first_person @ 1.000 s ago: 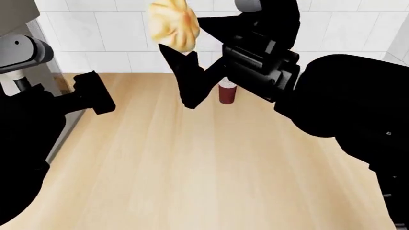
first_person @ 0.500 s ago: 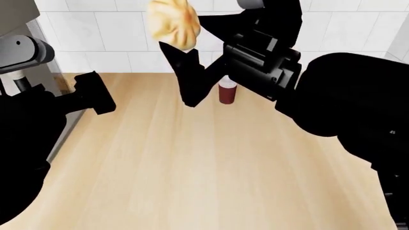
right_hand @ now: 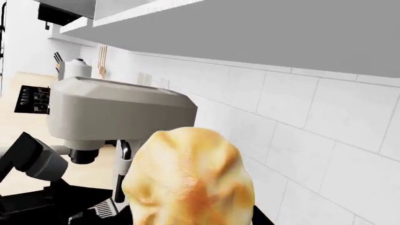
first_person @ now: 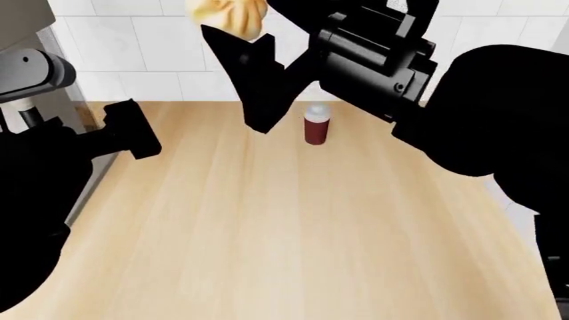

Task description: Pick the dumpling from the counter and place it in the cabinet.

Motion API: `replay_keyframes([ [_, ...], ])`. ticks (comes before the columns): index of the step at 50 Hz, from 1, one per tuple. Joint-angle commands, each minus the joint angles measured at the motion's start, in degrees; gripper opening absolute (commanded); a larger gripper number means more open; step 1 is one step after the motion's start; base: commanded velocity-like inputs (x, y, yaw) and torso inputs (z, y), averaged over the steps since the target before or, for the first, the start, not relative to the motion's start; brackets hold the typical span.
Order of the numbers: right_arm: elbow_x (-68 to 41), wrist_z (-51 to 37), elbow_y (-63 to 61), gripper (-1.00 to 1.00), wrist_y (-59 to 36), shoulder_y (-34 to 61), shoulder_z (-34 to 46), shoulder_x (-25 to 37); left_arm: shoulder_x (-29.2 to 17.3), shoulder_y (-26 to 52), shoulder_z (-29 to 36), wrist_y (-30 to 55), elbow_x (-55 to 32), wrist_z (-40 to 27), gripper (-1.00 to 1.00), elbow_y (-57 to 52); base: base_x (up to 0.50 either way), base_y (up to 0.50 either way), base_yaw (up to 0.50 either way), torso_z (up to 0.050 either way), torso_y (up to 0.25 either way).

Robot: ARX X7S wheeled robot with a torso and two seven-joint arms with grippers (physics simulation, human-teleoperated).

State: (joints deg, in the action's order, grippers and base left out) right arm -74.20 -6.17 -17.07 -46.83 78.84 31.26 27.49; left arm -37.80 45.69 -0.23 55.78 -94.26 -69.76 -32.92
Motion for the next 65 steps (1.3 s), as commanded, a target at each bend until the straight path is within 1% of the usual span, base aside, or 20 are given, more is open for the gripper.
replay_keyframes([
  [1,-1.3,1.5,-1.0,-1.00,0.1,1.8,-1.6,-0.2,-0.2,0.0,0.1,-0.3,-0.1,0.0,1.00,0.0,0.00,0.00,0.00,0.000,0.000],
  [41,-7.2,2.0,1.2,-1.00,0.6,9.3,-4.4,-3.3,-0.6,-0.3,0.7,-1.1,0.1,0.3,1.00,0.1,0.00,0.00,0.00,0.000,0.000],
  [56,-4.8,3.4,4.6,-1.00,1.2,12.7,-3.7,-4.9,-0.7,-0.3,0.9,-1.4,0.1,0.3,1.00,0.1,0.00,0.00,0.00,0.000,0.000],
  [65,-0.9,6.5,9.2,-1.00,3.2,14.6,-2.8,-6.2,-0.8,-0.3,1.0,-1.6,0.1,0.3,1.00,0.1,0.00,0.00,0.00,0.000,0.000],
])
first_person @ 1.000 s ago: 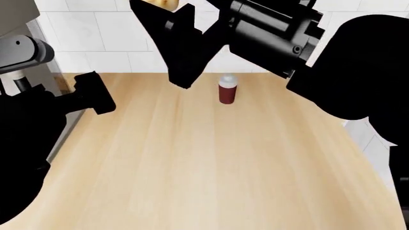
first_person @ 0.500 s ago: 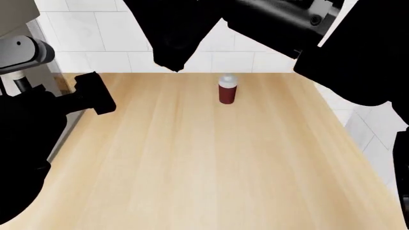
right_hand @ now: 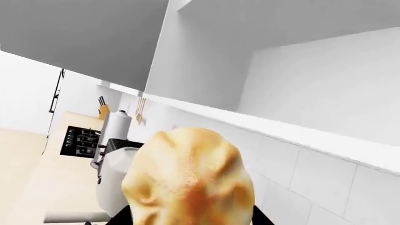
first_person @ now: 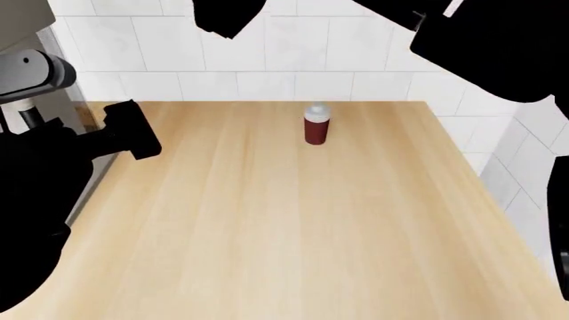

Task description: Pick the dumpling from the counter and place it in the cabinet.

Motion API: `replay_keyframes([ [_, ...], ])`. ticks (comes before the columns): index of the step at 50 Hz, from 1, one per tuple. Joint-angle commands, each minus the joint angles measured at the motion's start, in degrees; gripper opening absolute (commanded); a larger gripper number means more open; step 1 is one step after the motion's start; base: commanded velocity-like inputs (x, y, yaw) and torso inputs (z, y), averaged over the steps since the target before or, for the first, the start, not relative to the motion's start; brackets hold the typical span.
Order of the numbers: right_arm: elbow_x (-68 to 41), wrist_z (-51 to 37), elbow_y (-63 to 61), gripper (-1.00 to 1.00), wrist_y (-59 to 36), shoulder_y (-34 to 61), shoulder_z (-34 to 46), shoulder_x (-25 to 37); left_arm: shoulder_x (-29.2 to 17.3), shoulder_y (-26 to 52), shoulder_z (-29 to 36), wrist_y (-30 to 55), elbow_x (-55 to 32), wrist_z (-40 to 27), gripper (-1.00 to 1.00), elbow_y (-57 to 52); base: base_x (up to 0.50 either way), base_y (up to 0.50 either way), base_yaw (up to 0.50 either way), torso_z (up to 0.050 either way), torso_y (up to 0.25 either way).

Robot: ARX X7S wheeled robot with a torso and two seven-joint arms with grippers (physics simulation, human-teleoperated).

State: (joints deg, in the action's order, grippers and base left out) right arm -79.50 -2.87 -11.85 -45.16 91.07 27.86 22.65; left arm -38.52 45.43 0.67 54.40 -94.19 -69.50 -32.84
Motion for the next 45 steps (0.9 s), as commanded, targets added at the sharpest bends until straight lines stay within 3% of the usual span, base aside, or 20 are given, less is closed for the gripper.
replay_keyframes([
  [1,4.8,3.5,4.4,-1.00,1.8,2.5,0.7,-1.5,-0.1,0.0,0.2,-0.2,0.0,0.0,1.00,0.0,0.00,0.00,0.00,0.000,0.000],
  [12,7.9,7.0,8.0,-1.00,4.6,4.8,0.9,-3.1,-0.1,-0.5,0.0,-0.7,-0.1,0.1,1.00,-0.1,0.00,0.00,0.00,0.000,0.000],
  [45,11.1,5.4,14.9,-1.00,5.4,9.9,2.0,-5.6,-0.5,-0.6,0.4,-1.4,-0.2,0.2,1.00,-0.1,0.00,0.00,0.00,0.000,0.000],
])
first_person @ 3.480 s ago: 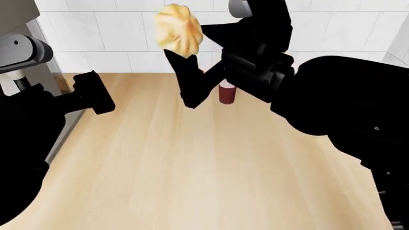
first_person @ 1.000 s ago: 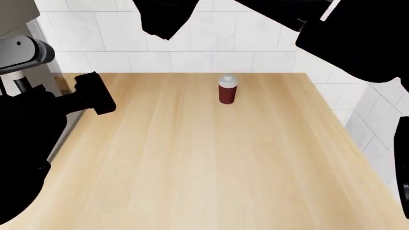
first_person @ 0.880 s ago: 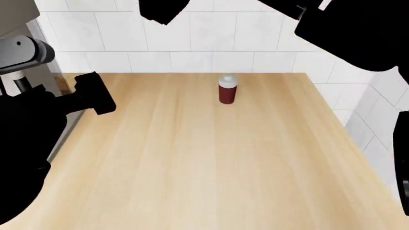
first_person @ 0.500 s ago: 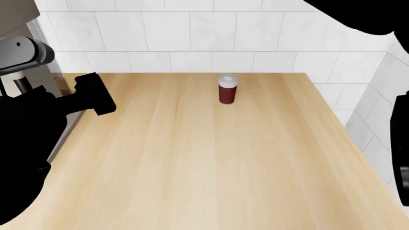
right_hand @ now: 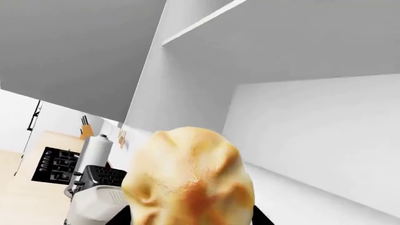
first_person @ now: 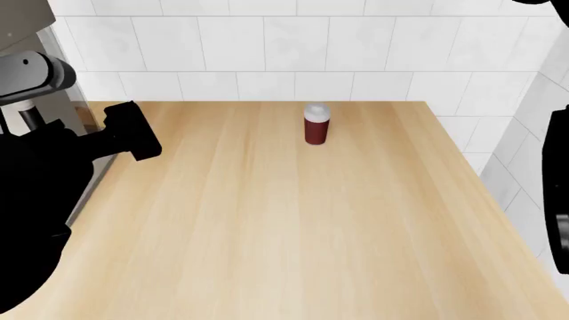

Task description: Pick the dumpling from the counter and place it in the cabinet.

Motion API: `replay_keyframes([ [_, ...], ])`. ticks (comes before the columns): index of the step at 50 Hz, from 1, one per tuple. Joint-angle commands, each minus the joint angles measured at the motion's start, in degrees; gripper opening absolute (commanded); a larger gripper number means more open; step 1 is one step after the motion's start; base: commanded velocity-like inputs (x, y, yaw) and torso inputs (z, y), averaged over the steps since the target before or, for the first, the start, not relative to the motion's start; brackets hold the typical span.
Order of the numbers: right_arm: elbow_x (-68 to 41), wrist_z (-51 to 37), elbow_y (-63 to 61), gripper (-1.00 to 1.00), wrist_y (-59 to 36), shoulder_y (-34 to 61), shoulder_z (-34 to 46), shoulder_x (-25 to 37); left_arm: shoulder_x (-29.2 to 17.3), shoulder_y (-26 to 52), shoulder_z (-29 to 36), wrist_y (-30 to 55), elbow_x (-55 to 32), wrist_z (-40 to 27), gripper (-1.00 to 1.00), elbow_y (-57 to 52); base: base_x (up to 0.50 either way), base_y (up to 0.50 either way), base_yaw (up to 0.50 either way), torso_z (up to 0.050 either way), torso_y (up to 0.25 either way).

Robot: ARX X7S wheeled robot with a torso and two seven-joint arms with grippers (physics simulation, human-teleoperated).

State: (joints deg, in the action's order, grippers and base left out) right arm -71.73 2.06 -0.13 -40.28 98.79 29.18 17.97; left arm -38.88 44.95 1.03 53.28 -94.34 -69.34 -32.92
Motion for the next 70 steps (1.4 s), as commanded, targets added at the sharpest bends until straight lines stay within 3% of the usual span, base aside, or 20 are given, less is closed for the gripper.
replay_keyframes([
  [1,3.5,0.4,3.4,-1.00,0.5,2.5,0.8,-1.0,-0.2,-0.1,0.1,-0.3,-0.1,0.0,1.00,0.0,0.00,0.00,0.00,0.000,0.000],
  [70,17.6,-3.8,24.0,-1.00,4.8,12.9,5.8,-4.6,-0.8,-0.9,0.6,-1.8,-0.2,0.3,1.00,-0.2,0.00,0.00,0.00,0.000,0.000],
])
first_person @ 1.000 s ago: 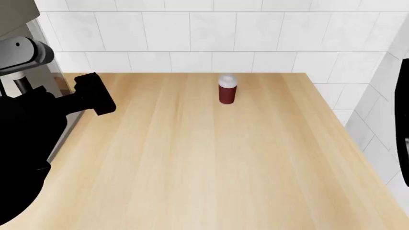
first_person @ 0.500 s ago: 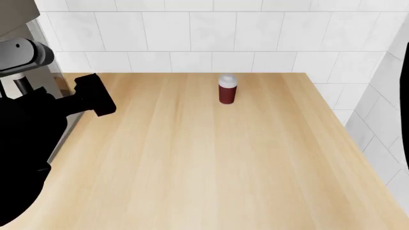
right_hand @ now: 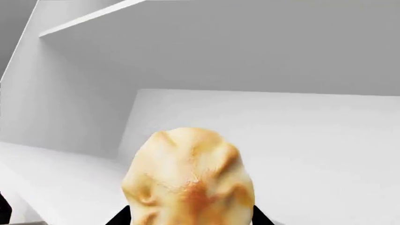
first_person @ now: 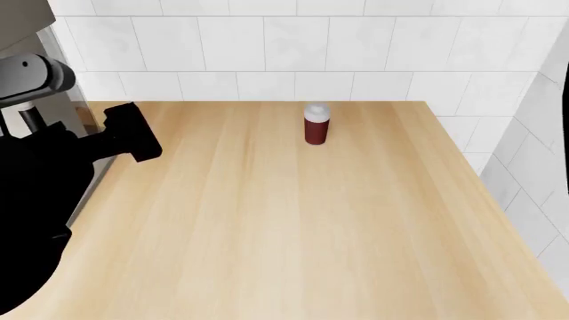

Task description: Pick the dumpling from the counter and place it in the cabinet.

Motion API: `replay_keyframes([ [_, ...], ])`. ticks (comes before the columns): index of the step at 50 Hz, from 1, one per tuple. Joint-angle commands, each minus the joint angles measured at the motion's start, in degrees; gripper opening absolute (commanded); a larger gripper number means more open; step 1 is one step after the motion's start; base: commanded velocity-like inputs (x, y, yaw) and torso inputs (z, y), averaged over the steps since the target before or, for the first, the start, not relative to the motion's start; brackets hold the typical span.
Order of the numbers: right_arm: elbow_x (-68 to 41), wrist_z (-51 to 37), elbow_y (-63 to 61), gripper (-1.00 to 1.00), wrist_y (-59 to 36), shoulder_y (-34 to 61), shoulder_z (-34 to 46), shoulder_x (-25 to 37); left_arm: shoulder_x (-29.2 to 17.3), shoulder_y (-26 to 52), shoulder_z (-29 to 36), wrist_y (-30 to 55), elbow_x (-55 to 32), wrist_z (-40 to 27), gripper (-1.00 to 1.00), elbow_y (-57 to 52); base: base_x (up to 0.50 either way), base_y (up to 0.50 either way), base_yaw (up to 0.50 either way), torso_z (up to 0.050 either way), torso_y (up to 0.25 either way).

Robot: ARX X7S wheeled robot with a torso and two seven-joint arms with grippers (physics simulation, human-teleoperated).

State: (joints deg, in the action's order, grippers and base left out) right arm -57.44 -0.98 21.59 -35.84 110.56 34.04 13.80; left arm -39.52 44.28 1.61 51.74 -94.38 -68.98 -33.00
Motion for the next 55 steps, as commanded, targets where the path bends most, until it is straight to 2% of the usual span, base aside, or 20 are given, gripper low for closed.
replay_keyframes([
  [1,3.6,-1.0,2.7,-1.00,0.4,1.2,1.0,-0.5,-0.2,-0.2,0.0,-0.3,-0.2,-0.1,1.00,-0.2,0.00,0.00,0.00,0.000,0.000],
  [39,8.2,-2.4,16.3,-1.00,1.9,5.2,2.8,-3.6,-0.6,-0.8,0.2,-1.1,-0.5,-0.3,1.00,-0.5,0.00,0.00,0.00,0.000,0.000],
  [55,8.3,6.4,37.8,-1.00,1.0,13.8,3.2,-9.2,-0.7,-1.5,0.1,-1.6,-0.6,-0.4,1.00,-0.4,0.01,0.00,0.01,0.001,0.000],
])
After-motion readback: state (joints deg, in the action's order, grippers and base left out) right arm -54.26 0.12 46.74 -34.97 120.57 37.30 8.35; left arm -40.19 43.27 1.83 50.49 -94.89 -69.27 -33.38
